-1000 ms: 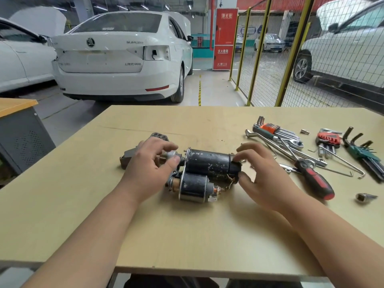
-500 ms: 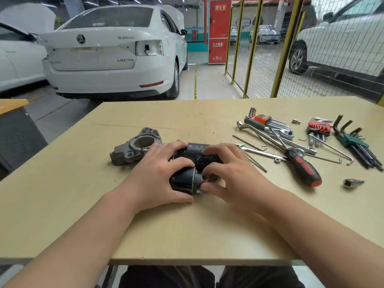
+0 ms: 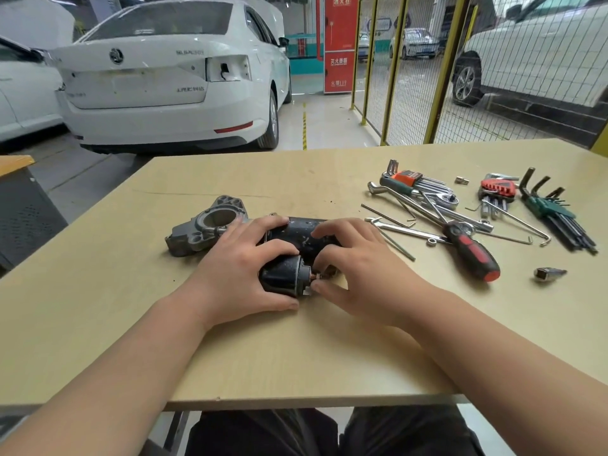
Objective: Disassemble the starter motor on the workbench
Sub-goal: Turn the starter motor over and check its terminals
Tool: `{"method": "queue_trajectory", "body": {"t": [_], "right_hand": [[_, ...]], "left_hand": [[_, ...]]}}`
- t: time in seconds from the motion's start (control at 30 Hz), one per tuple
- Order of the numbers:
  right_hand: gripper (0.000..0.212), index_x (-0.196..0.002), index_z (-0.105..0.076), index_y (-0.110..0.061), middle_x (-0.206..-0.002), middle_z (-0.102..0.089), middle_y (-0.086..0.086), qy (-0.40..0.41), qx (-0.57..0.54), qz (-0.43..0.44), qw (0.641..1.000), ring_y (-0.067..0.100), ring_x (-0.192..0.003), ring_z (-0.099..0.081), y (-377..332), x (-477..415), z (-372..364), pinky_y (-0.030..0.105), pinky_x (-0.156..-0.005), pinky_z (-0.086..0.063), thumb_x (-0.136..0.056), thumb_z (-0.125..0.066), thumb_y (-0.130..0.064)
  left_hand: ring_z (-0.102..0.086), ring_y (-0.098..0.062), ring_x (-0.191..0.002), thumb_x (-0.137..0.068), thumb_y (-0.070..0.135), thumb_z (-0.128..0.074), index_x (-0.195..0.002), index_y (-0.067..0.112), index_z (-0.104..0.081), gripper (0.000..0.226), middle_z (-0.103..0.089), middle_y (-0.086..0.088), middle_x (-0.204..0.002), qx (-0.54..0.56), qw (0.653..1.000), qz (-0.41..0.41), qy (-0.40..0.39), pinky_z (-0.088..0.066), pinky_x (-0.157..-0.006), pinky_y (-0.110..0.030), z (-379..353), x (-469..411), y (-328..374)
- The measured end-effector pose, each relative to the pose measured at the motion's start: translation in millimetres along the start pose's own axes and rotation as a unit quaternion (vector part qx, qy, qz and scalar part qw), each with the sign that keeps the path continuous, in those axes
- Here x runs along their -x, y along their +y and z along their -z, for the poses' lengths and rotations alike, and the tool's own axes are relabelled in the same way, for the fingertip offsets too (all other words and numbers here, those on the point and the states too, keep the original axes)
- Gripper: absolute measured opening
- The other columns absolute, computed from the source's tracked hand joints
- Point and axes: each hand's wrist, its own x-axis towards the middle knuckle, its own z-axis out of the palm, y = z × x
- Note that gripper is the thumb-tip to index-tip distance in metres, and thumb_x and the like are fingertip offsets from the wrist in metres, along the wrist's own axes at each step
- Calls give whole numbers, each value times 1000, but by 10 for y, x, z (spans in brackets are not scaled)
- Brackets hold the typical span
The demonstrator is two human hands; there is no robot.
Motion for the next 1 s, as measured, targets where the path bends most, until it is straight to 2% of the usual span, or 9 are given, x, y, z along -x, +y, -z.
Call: {"method": "queue_trajectory", "body": {"t": [0.17, 0.27, 0.33, 0.4, 0.53, 0.67, 0.77, 0.87, 1.0], "right_hand": [[23, -92, -62, -13, -123, -52, 4, 25, -89, -14, 996, 28, -115, -44, 35, 4, 30, 41, -99, -34, -77, -73, -27], [25, -100, -62, -14, -125, -51, 4, 23, -64, -36, 997, 26, -118, -41, 62, -75, 4, 40, -101, -33, -82, -68, -30], [23, -102, -64, -15, -123, -53, 2, 9, -48, -36, 998, 25, -116, -42, 130, -191, 31, 40, -101, -32, -85, -64, -32], [20, -99, -65, -18, -116, -57, 0, -10, -78, -46, 996, 22, -109, -46, 217, -331, 103, 39, -96, -37, -87, -62, -33], [20, -90, -68, -23, -94, -65, -3, -38, -189, -110, 975, 15, -88, -59, 413, -614, 257, 33, -78, -48, -89, -55, -37], [28, -88, -69, -21, -82, -67, 0, -19, -257, -175, 950, 12, -73, -59, 532, -726, 189, 31, -66, -49, -93, -48, -39], [33, -82, -65, -16, -97, -62, -2, -23, -248, -154, 956, 13, -83, -56, 564, -769, 105, 29, -72, -43, -97, -43, -35], [28, -77, -60, -24, -100, -60, -5, -14, -220, -134, 966, 11, -86, -55, 575, -795, 81, 27, -73, -40, -97, -43, -33], [23, -96, -64, -19, -98, -65, -5, 87, -332, -188, 920, 10, -94, -59, 617, -799, 128, 28, -81, -47, -94, -47, -34]], "left_hand": [[-51, -24, -119, -54, 65, -73, -110, 25, -70, 69, -51, 8, -135, 15, 999, 29, -6, -40, -102, -51, 80, -57, 34], [-49, -3, -116, -49, 76, -64, -106, 45, -65, 65, -41, 38, -125, 60, 994, 76, -42, -42, -99, -34, 162, -179, 14], [-46, 10, -111, -46, 77, -65, -96, 53, -61, 55, -41, 45, -121, 96, 987, 100, -79, -40, -98, -27, 214, -320, -43], [-50, 11, -109, -45, 73, -70, -91, 51, -64, 51, -48, 41, -117, 147, 974, 130, -115, -43, -99, -27, 278, -486, -110], [-64, -7, -94, -49, 67, -73, -92, 48, -69, 47, -68, 20, -102, 218, 950, 161, -154, -51, -91, -41, 363, -758, -231], [-66, -14, -93, -54, 69, -71, -96, 46, -69, 49, -71, 14, -98, 231, 947, 160, -156, -52, -89, -47, 290, -855, -349], [-66, -8, -94, -54, 72, -70, -98, 46, -68, 52, -70, 17, -100, 231, 949, 164, -135, -53, -88, -44, 205, -888, -418], [-66, -7, -92, -53, 71, -70, -95, 48, -69, 48, -71, 18, -99, 232, 951, 162, -127, -54, -87, -43, 183, -937, -454], [-67, -13, -86, -51, 69, -70, -94, 46, -70, 49, -72, 12, -93, 233, 948, 159, -149, -55, -84, -43, 239, -1003, -452]]}}
